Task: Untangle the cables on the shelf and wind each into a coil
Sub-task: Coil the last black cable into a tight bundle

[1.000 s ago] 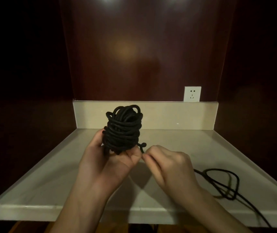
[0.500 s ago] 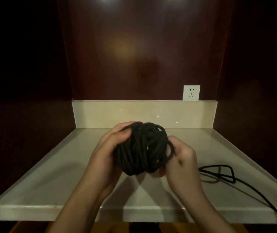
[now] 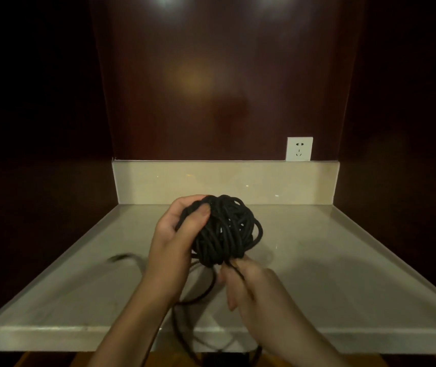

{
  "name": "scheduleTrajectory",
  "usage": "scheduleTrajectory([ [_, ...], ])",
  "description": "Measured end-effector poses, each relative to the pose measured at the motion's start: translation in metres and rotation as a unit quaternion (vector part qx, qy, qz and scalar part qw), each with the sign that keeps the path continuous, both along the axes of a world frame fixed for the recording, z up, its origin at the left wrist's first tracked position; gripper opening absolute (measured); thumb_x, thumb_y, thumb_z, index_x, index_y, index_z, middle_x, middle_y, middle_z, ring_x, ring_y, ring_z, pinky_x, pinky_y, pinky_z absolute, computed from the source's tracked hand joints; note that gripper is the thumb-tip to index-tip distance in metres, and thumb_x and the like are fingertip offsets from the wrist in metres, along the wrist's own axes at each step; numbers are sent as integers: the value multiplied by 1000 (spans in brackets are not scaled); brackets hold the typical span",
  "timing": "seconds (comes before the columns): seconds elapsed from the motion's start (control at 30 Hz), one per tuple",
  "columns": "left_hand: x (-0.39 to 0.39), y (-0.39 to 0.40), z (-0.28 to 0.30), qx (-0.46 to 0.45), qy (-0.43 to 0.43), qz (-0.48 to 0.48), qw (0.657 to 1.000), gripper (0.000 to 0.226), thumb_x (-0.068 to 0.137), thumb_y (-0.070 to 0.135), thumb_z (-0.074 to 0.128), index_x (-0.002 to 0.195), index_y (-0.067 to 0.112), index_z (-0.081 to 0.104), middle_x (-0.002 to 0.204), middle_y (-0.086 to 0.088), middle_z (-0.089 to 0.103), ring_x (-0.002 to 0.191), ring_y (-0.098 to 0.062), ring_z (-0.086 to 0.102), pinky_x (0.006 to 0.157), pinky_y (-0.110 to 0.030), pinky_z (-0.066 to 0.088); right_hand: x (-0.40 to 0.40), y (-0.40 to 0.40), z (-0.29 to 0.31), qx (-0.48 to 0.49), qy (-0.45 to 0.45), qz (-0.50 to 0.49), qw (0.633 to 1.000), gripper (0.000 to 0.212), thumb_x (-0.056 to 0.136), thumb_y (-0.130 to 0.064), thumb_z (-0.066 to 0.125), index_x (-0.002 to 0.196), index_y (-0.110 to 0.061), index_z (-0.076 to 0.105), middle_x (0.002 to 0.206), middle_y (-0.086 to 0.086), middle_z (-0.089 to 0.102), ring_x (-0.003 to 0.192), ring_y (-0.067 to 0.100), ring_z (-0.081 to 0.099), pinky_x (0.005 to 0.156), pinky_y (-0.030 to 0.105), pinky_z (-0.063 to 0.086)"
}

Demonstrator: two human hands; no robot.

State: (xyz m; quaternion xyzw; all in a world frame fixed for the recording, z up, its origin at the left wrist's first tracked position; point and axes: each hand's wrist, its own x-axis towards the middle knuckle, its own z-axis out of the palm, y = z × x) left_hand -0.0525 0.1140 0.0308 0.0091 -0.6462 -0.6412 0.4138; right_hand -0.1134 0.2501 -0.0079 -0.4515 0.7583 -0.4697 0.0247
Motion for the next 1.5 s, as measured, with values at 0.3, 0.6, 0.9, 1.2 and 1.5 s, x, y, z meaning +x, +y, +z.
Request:
scheduleTrajectory([
  [0.3,4,-10,-19,-433,-88,233,866,43,90,57,55,123,31,49,98,12,68,80,-6,65,64,-28,54,-5,20,2,152,122,-29,980,16,100,-43,49,94,-33,59,79,-2,67,81,13,65,78,34,50],
  [0.6,11,5,-4,-532,-107,118,832,27,93,50,49,116,36,50,92,12,64,75,-8,59,65,-31,46,-51,41,82,185,536,111,816,35,85,-60,52,77,-26,58,63,-15,49,48,9,51,44,24,35],
  [0.9,19,5,6,-294,-163,-167,927,26,79,21,86,92,19,63,80,1,68,74,-13,67,66,-29,51,-53,24,128,193,364,198,890,33,88,-45,68,96,-21,47,59,-2,50,57,14,46,54,22,33],
  [1.2,23,0,18,180,43,-221,958,26,53,32,71,68,12,77,70,-9,69,61,-18,68,53,-21,53,-60,8,73,-40,218,150,963,18,100,-35,51,110,-20,55,64,-12,53,55,4,46,56,20,33],
  [1.5,11,-12,17,343,102,-111,927,45,100,31,47,74,17,81,78,-3,73,65,-8,69,71,-29,44,-4,-34,6,-76,-14,93,993,76,92,-15,65,121,-78,35,74,-4,59,64,3,59,68,19,45],
])
